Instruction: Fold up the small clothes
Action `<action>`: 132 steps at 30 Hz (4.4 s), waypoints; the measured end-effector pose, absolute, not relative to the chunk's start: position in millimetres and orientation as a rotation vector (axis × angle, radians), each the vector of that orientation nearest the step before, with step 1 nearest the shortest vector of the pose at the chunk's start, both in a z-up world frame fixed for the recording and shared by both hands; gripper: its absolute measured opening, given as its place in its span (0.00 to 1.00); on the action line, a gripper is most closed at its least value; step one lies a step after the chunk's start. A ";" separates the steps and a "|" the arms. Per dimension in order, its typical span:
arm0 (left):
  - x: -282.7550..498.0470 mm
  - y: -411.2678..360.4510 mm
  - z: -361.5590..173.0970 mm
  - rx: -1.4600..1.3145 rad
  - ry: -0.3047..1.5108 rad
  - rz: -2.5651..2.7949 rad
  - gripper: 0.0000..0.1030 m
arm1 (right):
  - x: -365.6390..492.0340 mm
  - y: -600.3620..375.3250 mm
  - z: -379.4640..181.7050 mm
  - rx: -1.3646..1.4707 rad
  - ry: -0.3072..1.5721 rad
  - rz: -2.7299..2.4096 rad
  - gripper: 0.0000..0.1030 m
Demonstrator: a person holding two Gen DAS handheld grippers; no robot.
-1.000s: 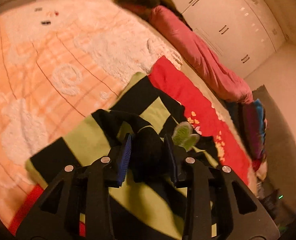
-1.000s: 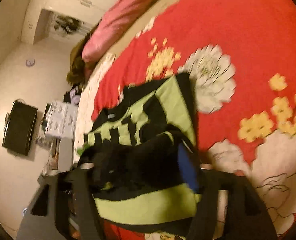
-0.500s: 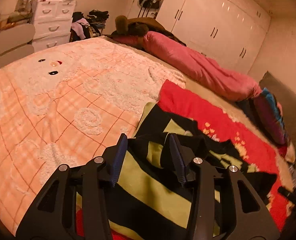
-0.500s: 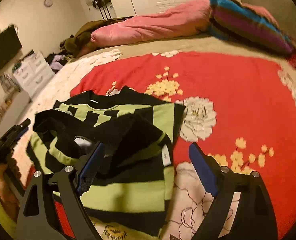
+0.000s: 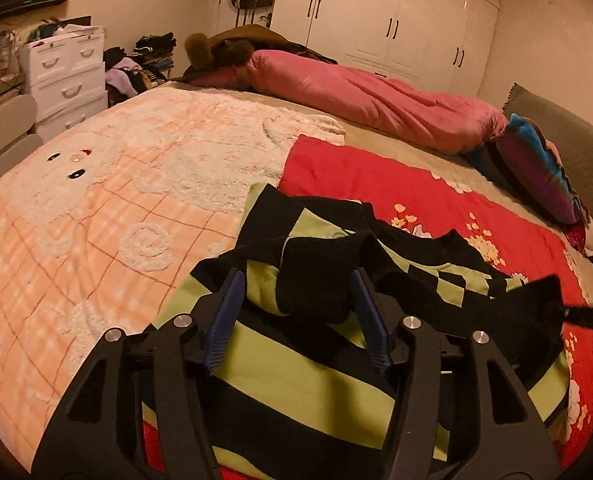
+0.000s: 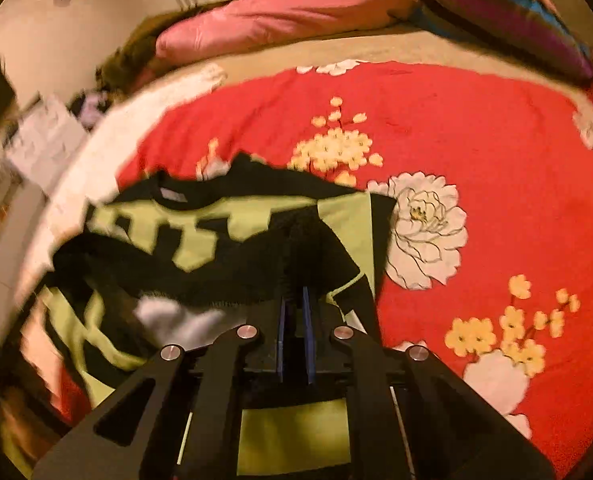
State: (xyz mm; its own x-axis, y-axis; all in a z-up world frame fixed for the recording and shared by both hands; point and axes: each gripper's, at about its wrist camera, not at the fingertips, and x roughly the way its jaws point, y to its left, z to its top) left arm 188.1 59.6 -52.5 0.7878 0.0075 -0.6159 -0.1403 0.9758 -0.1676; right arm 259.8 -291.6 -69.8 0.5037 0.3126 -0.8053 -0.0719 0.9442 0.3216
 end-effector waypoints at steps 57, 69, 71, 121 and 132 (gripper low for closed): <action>211.7 77.1 -36.4 -0.079 0.616 0.054 0.05 | 260.7 -346.4 -66.4 0.426 0.861 0.372 0.15; 284.9 60.2 -35.6 -0.063 0.705 0.160 0.05 | 322.9 -322.7 -57.2 0.235 0.830 0.281 0.15; 294.5 60.0 -48.9 -0.061 0.738 0.167 0.06 | 330.0 -317.3 -73.6 0.200 0.869 0.252 0.15; 167.9 122.8 -93.8 -0.653 0.861 0.154 0.67 | 181.0 -331.5 -108.2 0.340 1.005 0.368 0.53; 164.7 121.4 -73.1 -0.494 0.777 0.183 0.05 | 179.6 -329.4 -104.7 0.275 1.041 0.400 0.04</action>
State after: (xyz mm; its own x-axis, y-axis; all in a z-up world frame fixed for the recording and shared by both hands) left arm 164.7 121.4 -73.1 0.7043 -0.0207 -0.7096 -0.3357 0.8711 -0.3586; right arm 179.6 -329.4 -104.7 0.4434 0.4456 -0.7777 -0.1896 0.8947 0.4045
